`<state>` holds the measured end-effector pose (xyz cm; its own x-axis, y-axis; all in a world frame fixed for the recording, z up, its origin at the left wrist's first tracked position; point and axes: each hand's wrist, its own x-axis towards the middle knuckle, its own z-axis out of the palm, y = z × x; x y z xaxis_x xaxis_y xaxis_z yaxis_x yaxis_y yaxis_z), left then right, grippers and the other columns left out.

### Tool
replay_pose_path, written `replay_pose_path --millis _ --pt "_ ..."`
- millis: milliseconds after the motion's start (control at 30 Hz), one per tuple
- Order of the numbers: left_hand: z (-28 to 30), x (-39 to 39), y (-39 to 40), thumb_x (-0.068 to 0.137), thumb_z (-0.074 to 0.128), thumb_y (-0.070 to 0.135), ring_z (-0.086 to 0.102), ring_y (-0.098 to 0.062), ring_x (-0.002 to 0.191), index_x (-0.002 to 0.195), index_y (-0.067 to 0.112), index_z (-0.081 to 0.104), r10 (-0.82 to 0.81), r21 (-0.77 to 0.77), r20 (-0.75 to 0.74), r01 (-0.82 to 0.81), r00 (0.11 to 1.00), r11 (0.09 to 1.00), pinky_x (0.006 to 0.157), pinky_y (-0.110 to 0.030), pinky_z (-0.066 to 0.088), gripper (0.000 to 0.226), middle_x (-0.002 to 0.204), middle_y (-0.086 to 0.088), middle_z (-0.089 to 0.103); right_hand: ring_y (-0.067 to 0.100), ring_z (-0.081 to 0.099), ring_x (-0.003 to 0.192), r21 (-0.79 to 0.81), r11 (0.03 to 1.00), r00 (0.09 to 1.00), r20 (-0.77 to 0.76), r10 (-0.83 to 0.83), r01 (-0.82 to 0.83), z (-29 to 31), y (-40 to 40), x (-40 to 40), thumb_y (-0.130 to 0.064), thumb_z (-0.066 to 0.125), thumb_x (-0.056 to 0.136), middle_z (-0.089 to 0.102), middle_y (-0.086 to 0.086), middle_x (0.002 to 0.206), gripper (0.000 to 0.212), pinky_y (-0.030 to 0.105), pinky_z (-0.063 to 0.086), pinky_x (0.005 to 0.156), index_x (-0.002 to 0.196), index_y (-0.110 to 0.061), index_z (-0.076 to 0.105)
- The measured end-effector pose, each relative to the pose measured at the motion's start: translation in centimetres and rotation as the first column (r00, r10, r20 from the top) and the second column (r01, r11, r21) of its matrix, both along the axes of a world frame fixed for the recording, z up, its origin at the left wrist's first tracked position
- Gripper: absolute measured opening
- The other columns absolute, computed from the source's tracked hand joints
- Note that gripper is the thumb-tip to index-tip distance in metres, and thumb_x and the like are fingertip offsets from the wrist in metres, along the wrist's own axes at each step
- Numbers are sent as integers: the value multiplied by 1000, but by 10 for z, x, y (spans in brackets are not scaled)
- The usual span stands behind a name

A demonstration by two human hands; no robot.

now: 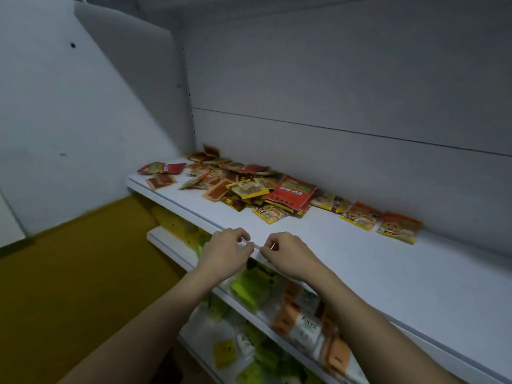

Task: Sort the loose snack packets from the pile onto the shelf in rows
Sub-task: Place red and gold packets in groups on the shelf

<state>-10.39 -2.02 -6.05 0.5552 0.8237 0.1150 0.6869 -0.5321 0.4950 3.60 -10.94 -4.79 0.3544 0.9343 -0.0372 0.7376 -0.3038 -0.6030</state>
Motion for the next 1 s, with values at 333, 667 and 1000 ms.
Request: replay_pose_path --millis 333,667,1000 --pt "-14 53 75 98 54 32 53 -14 111 114 25 66 -86 23 165 83 983 996 95 -40 47 21 114 6 65 23 63 75 240 895 909 -281 -308 377 -13 73 96 -19 53 96 68 2 82 18 38 52 67 83 -20 65" --pt "14 161 152 96 59 31 58 -21 113 118 19 69 -194 135 118 178 974 975 94 -35 48 27 119 1 67 23 62 103 252 753 768 -428 -477 608 -38 142 160 -44 79 79 62 4 115 58 44 53 88 116 -11 48" --pt "9 191 173 95 64 32 56 -12 101 122 19 67 -190 62 185 182 964 981 82 -30 46 30 107 6 70 9 65 87 369 640 698 -602 -387 674 -36 133 167 -7 71 88 62 -7 94 38 16 51 62 115 -21 47"
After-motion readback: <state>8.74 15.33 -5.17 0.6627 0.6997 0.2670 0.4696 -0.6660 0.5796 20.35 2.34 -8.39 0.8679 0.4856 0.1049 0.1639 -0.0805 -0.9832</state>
